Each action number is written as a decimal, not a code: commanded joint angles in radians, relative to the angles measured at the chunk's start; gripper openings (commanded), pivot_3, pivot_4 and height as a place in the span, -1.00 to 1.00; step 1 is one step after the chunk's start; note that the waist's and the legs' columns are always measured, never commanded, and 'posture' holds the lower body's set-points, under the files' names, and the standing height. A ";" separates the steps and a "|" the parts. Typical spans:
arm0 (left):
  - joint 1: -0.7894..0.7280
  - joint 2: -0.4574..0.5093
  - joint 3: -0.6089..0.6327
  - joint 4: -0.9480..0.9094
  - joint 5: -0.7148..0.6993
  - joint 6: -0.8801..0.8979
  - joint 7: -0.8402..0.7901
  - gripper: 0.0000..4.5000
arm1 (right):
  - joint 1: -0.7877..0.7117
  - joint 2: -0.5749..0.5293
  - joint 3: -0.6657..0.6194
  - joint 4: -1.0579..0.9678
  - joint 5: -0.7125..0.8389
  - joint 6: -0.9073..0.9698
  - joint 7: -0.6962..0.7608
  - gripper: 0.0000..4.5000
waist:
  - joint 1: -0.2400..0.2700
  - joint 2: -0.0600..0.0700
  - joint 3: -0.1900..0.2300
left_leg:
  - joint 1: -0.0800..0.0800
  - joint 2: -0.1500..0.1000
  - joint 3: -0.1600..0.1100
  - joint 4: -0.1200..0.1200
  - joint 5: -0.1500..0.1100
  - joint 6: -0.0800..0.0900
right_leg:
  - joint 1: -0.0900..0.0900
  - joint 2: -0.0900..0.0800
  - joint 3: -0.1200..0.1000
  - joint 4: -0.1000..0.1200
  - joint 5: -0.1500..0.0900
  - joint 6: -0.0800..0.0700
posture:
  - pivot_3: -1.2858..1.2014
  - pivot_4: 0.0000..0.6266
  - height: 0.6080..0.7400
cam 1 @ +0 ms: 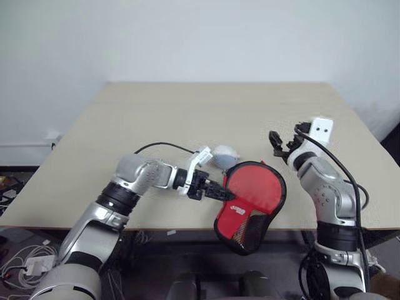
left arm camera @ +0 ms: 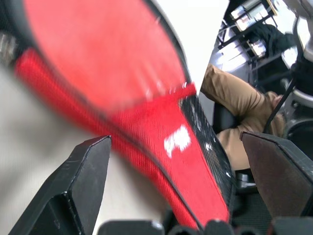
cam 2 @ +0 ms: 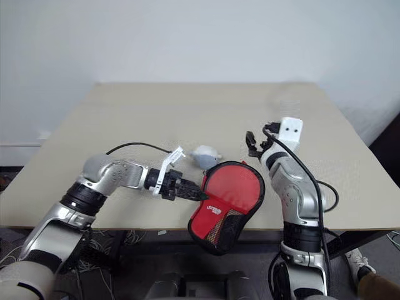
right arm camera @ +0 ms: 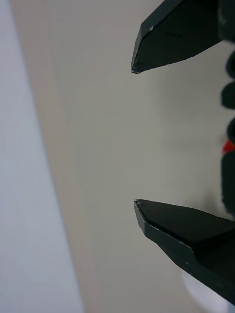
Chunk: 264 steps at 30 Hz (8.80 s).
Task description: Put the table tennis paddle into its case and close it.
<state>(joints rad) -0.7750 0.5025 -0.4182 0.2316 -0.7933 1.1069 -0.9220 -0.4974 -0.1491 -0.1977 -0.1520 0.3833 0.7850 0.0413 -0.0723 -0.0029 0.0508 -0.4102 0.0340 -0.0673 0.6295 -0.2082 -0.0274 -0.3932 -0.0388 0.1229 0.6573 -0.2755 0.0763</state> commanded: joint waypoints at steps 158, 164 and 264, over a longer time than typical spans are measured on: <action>0.145 -0.351 -0.115 0.254 0.786 -0.564 -0.078 1.00 | 1.056 -0.394 -0.168 -0.878 0.270 0.375 0.570 -0.84 | 0.050 -0.009 -0.013 | 0.015 -0.001 -0.003 0.001 -0.006 -0.002 | 0.021 0.001 0.001 -0.016 -0.002 -0.002 | 0.03 -1.00 1.00; 0.150 -0.351 -0.116 0.250 0.788 -0.564 -0.076 1.00 | 1.131 -0.447 -0.060 -0.877 0.294 0.276 0.626 -0.84 | 0.051 -0.010 -0.013 | 0.015 -0.001 -0.003 0.001 -0.007 -0.002 | 0.021 0.000 0.000 -0.017 -0.003 -0.002 | 0.03 -1.00 1.00; 0.264 0.029 0.195 -0.019 0.543 -0.502 -0.251 1.00 | -0.135 -0.048 -0.014 0.223 0.071 -0.033 0.084 -0.98 | -0.001 -0.008 -0.001 | -0.001 0.002 -0.002 0.009 -0.005 0.005 | 0.003 0.006 0.002 0.002 0.000 0.000 | 0.03 -1.00 1.00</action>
<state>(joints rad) -0.5099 0.5308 -0.2258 0.2302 -0.2454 0.6084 -1.1731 -0.5559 -0.2109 -0.1488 0.0577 0.4670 0.8332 0.1854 -0.0736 -0.0110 0.0498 -0.4111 0.0360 -0.0690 0.6388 -0.2129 -0.0224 -0.3901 -0.0333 0.1253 0.6589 -0.2748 0.0760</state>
